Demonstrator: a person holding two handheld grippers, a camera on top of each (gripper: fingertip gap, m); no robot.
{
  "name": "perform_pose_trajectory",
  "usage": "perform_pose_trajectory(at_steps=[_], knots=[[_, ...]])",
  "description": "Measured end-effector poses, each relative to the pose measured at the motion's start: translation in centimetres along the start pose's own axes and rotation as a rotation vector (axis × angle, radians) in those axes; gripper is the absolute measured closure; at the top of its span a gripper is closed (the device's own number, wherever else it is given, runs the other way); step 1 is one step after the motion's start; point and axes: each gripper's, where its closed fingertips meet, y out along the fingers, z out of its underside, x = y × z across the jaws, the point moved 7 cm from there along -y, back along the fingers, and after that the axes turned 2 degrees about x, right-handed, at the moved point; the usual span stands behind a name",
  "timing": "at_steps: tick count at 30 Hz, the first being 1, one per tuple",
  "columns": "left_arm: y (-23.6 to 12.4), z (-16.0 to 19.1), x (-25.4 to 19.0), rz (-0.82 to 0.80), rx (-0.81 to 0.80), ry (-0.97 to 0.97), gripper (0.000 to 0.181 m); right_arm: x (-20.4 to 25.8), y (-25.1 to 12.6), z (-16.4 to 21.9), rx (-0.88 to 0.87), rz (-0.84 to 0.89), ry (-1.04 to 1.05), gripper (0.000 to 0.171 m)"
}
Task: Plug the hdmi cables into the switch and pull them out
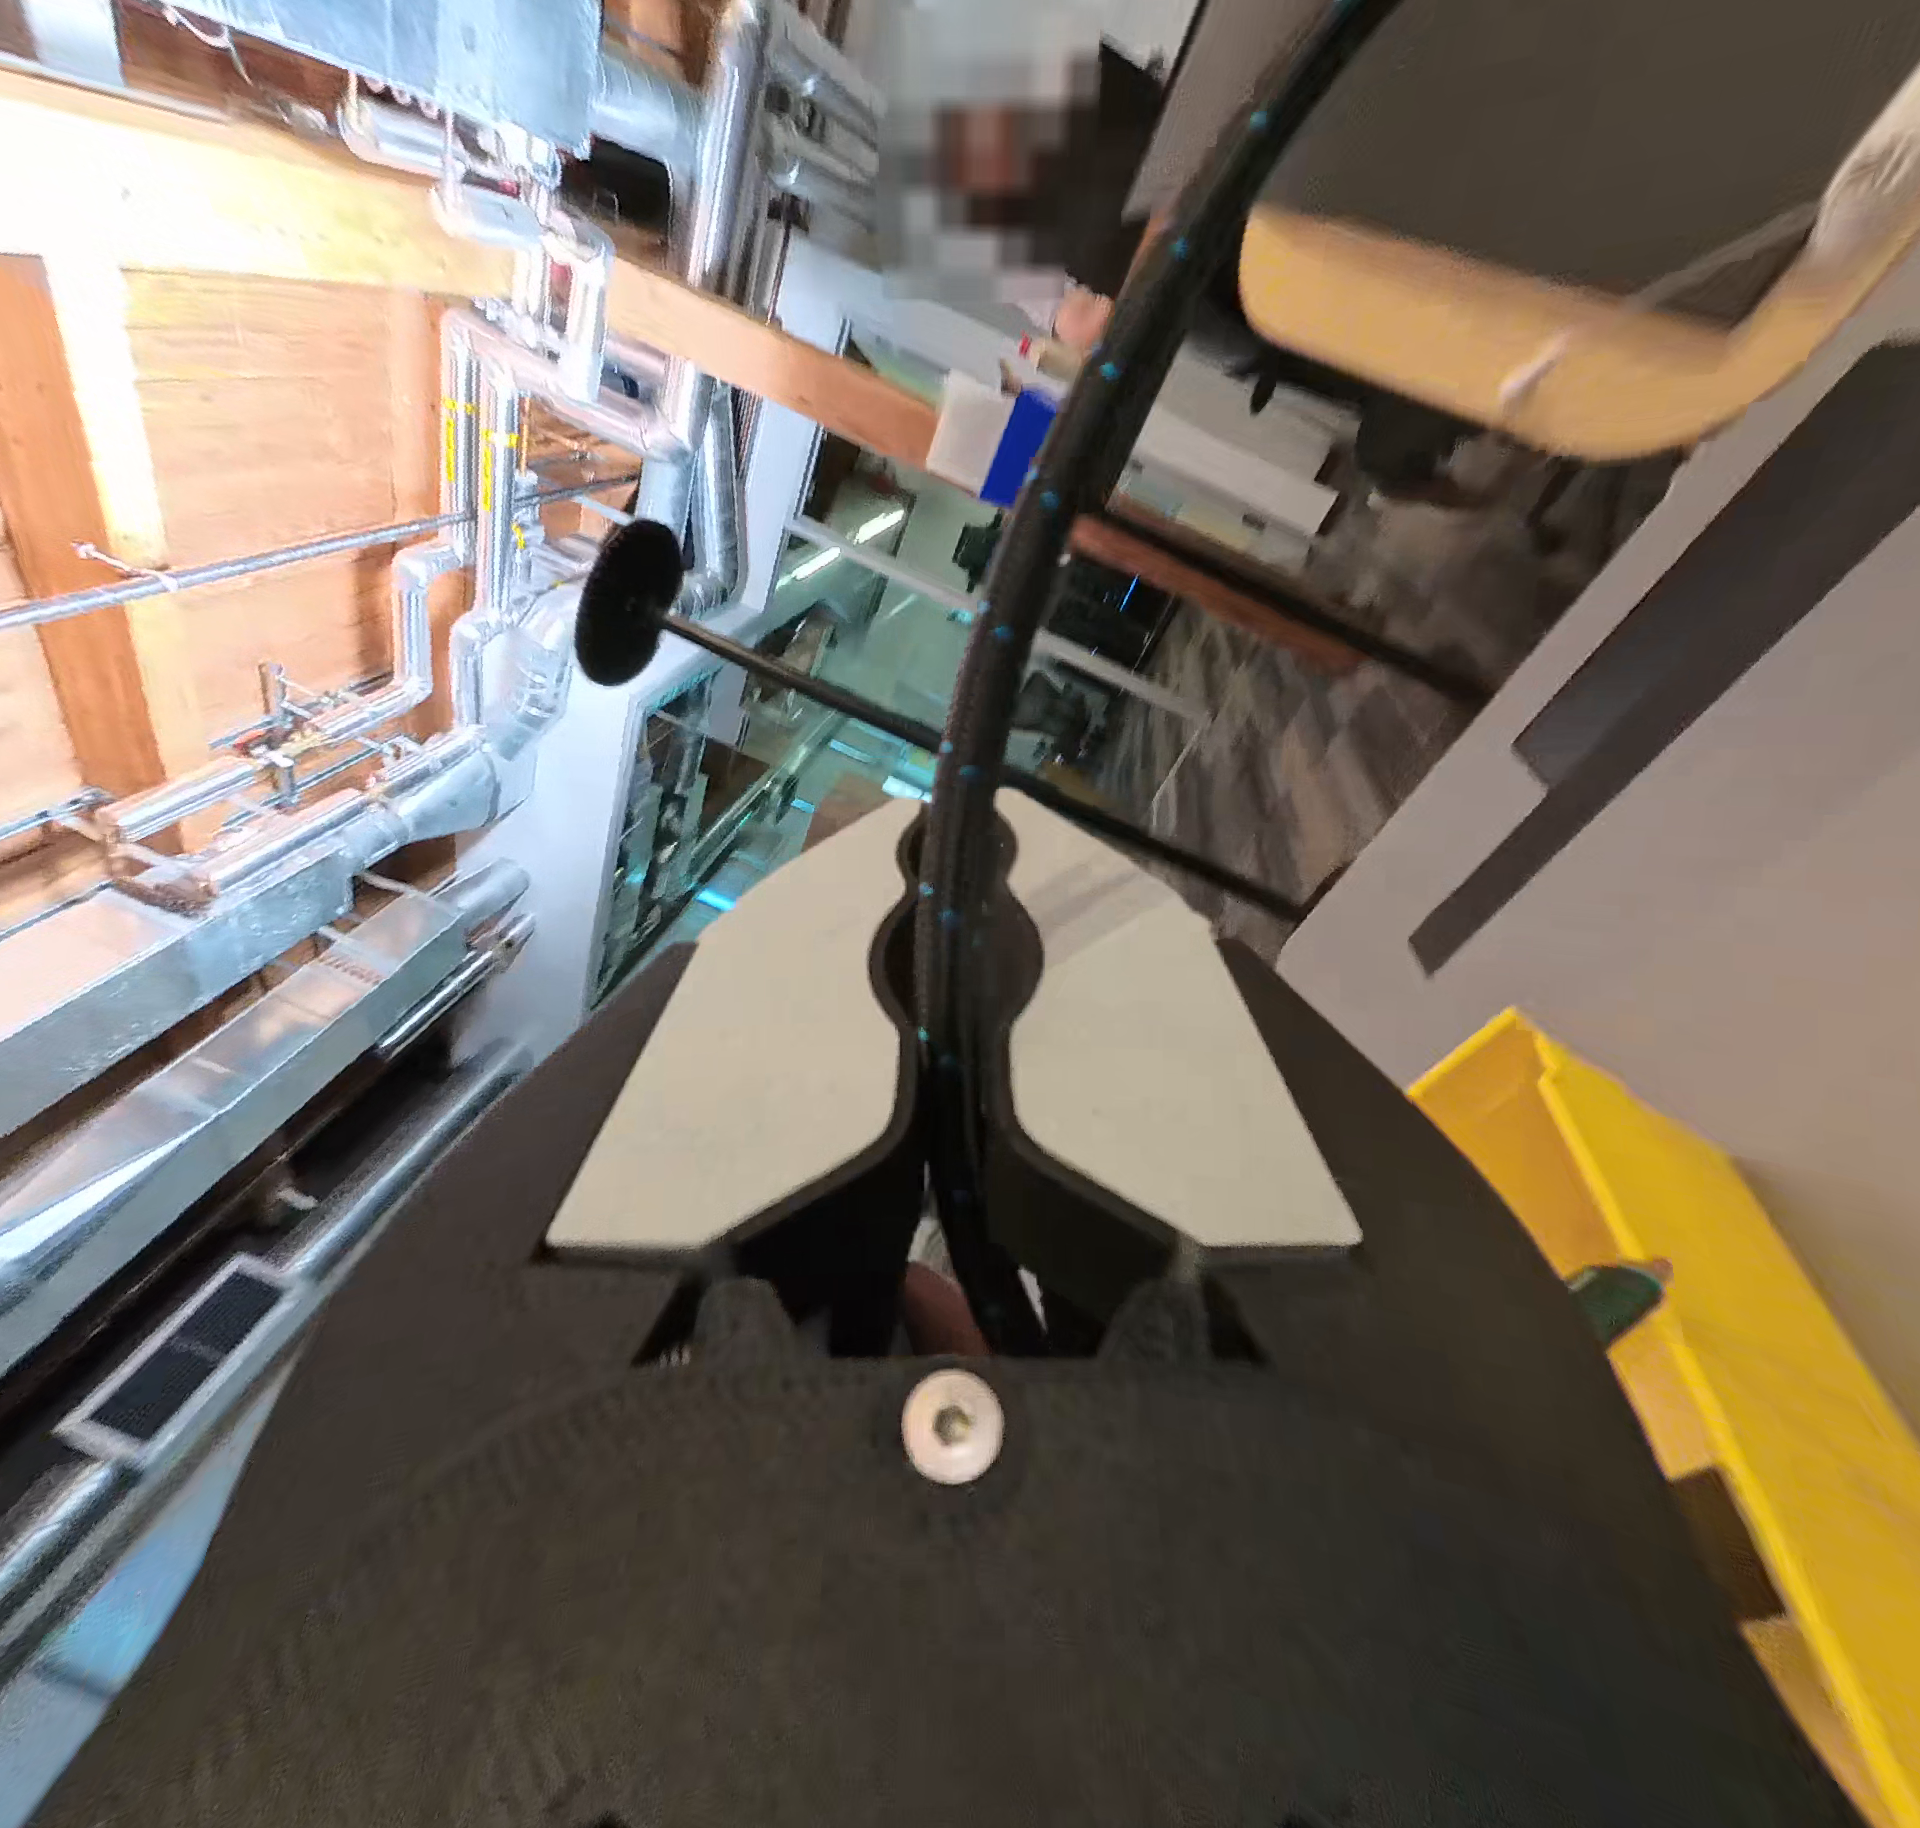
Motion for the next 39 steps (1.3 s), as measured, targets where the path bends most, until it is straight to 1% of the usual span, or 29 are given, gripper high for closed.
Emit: perform_pose_trajectory(at_steps=[2,4,6,9,10,13,15,18,20,23,25,26,27,28,30,33,34,35,36,37,38,39], knots=[[-1.1,-2.1,-0.3,0.088,-0.063,-0.126,0.174,-0.2,-1.1,-0.5,-0.022,0.011,-0.012,0.101],[-2.4,-3.8,-2.2,0.245,-0.138,-0.332,0.173,-0.6,-2.5,-0.9,-0.043,0.023,-0.016,0.101],[-3.6,-4.7,-4.9,0.415,-0.182,-0.563,0.172,-1.1,-3.9,-1.0,-0.041,0.038,-0.017,0.101],[-5.1,-4.9,-10.0,0.668,-0.237,-0.797,0.169,-1.8,-5.6,-1.0,-0.022,0.082,-0.014,0.101],[-5.5,-4.5,-11.7,0.73,-0.233,-0.837,0.168,-2.0,-6.0,-0.8,-0.011,0.094,-0.014,0.101],[-6.1,-3.0,-17.3,0.909,-0.147,-0.77,0.155,-2.7,-6.1,0.7,0.082,0.148,-0.05,0.101],[-6.3,-2.2,-19.3,0.97,-0.107,-0.766,0.147,-3.0,-5.7,1.9,0.134,0.169,-0.069,0.101],[-6.0,-1.7,-19.7,0.998,-0.093,-0.749,0.126,-3.2,-5.2,3.0,0.159,0.163,-0.049,0.101],[-5.6,-1.6,-18.6,0.954,-0.12,-0.741,0.114,-3.4,-5.0,3.4,0.169,0.165,-0.045,0.101],[-5.2,-1.7,-16.0,0.862,-0.181,-0.708,0.108,-3.7,-4.8,3.7,0.179,0.168,-0.05,0.101],[-5.0,-1.8,-13.9,0.799,-0.219,-0.675,0.109,-3.8,-4.7,3.7,0.184,0.164,-0.064,0.101],[-5.0,-2.0,-13.1,0.792,-0.238,-0.662,0.111,-3.8,-4.7,3.7,0.185,0.161,-0.075,0.101],[-5.2,-2.3,-12.3,0.812,-0.259,-0.649,0.117,-3.8,-4.6,3.7,0.188,0.158,-0.085,0.101],[-5.6,-2.8,-11.9,0.871,-0.282,-0.639,0.124,-3.8,-4.5,3.7,0.191,0.154,-0.094,0.101],[-6.8,-4.3,-11.8,1.031,-0.295,-0.675,0.128,-3.9,-4.3,3.7,0.193,0.145,-0.1,0.101],[-9.2,-7.4,-13.4,1.29,-0.33,-0.909,0.131,-3.8,-3.8,3.6,0.179,0.116,-0.082,0.101],[-9.9,-8.5,-14.4,1.358,-0.328,-0.946,0.128,-3.8,-3.7,3.5,0.171,0.108,-0.074,0.101],[-10.2,-9.4,-15.4,1.38,-0.327,-0.971,0.124,-3.7,-3.6,3.4,0.163,0.097,-0.066,0.101],[-10.2,-10.1,-16.5,1.385,-0.322,-1.021,0.124,-3.6,-3.4,3.2,0.155,0.086,-0.059,0.101],[-10.1,-10.7,-17.6,1.418,-0.31,-1.091,0.123,-3.5,-3.4,3.1,0.146,0.075,-0.052,0.101],[-9.6,-11.1,-18.6,1.441,-0.281,-1.177,0.115,-3.4,-3.3,2.9,0.137,0.063,-0.047,0.101],[-8.7,-11.2,-19.2,1.423,-0.253,-1.299,0.112,-3.2,-3.3,2.7,0.13,0.051,-0.043,0.101]])
